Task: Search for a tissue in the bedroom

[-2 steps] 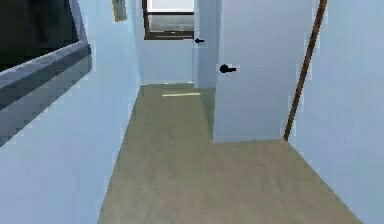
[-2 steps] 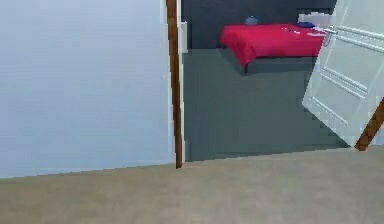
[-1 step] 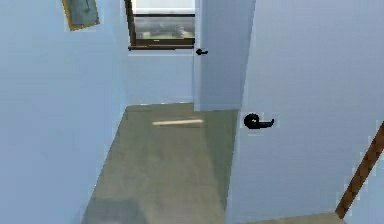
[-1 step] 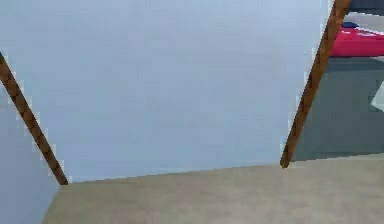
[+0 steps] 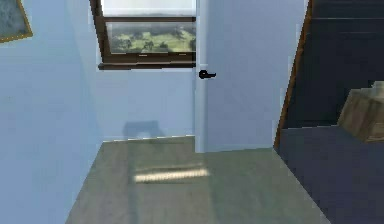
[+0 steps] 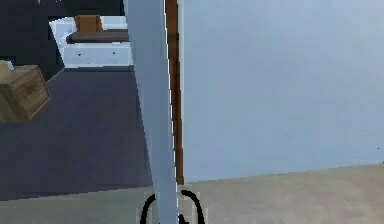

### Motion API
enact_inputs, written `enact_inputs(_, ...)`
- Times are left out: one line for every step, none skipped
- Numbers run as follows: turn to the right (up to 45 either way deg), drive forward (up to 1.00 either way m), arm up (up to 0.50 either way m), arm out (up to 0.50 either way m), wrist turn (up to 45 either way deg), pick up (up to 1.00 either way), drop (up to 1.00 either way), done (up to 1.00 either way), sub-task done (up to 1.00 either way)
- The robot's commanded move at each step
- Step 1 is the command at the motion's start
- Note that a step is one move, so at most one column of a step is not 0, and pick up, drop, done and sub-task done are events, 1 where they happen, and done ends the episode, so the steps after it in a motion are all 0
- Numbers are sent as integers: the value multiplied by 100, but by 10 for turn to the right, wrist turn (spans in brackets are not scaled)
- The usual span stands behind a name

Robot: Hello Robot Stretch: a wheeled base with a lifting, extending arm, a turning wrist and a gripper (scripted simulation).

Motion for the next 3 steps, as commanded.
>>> enact_inputs(-120, 0, 0, 0, 0, 0, 0, 0, 0)
enact_inputs(0, 20, 0, 0, 0, 0, 0, 0, 0)
enact_inputs(0, 15, 0, 0, 0, 0, 0, 0, 0)
